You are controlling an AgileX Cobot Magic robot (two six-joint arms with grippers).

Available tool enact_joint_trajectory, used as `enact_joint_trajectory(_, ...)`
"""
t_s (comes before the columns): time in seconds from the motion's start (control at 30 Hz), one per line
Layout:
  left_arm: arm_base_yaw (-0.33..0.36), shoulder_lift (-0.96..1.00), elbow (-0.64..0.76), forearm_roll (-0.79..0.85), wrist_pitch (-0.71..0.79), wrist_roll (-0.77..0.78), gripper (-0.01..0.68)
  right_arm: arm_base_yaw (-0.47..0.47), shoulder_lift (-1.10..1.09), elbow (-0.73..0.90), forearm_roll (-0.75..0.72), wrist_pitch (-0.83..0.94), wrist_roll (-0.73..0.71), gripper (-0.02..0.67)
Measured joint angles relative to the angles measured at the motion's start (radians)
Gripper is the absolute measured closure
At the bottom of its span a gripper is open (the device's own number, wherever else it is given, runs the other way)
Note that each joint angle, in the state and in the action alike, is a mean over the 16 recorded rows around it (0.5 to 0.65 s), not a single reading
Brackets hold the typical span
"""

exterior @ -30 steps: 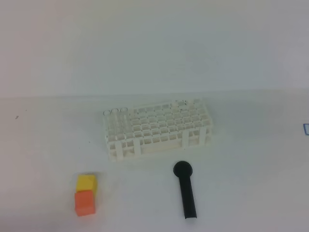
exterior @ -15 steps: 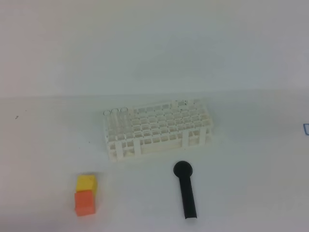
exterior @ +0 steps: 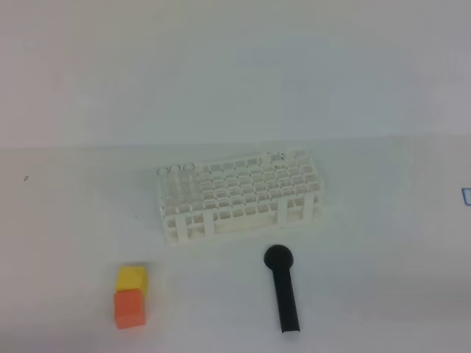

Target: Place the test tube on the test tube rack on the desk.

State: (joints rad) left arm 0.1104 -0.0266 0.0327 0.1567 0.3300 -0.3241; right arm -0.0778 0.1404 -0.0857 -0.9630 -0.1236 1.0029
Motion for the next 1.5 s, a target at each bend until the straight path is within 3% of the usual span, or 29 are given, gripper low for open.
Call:
enact_joint_trajectory(0.17,0.0,0.001,-0.002,0.0,0.001,0.0,0.674,-0.023,-0.088,0.081,0.001,-0.025,0.061,0.65)
enact_joint_trajectory(0.3,0.0,0.001,-0.002,0.0,0.001,0.0,0.674,-0.025,-0.112,0.108,0.07,-0.041,0.013,0.65)
enact_joint_trajectory(0.6,0.0,0.001,0.0,0.0,0.0,0.0,0.674,-0.025,-0.115,0.115,0.52,-0.052,-0.469,0.65)
enact_joint_trajectory(0.83,0.0,0.0,0.002,0.0,-0.001,0.0,0.673,-0.025,-0.115,0.115,0.827,0.05,-0.851,0.65)
enact_joint_trajectory(1.03,0.0,0.0,0.002,0.0,-0.001,0.0,0.673,-0.025,-0.115,0.115,0.878,0.206,-0.958,0.65)
enact_joint_trajectory(1.5,0.0,0.001,-0.002,0.0,0.005,0.0,0.674,-0.024,-0.129,0.112,0.934,0.46,-1.03,0.65)
